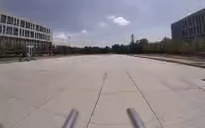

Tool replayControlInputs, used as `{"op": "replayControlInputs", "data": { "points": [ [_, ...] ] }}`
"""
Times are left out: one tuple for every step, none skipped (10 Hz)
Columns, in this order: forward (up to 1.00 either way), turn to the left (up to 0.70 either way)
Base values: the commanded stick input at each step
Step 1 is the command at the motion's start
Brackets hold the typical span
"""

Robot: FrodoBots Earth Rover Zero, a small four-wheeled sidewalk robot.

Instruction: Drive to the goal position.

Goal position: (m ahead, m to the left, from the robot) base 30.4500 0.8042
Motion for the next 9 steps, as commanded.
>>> {"op": "replayControlInputs", "data": {
  "points": [
    [0.70, -0.35],
    [0.70, -0.35],
    [0.70, -0.35],
    [0.70, -0.31],
    [0.70, -0.12],
    [0.70, 0.00],
    [0.70, 0.00],
    [0.70, 0.00],
    [0.70, 0.00]
  ]
}}
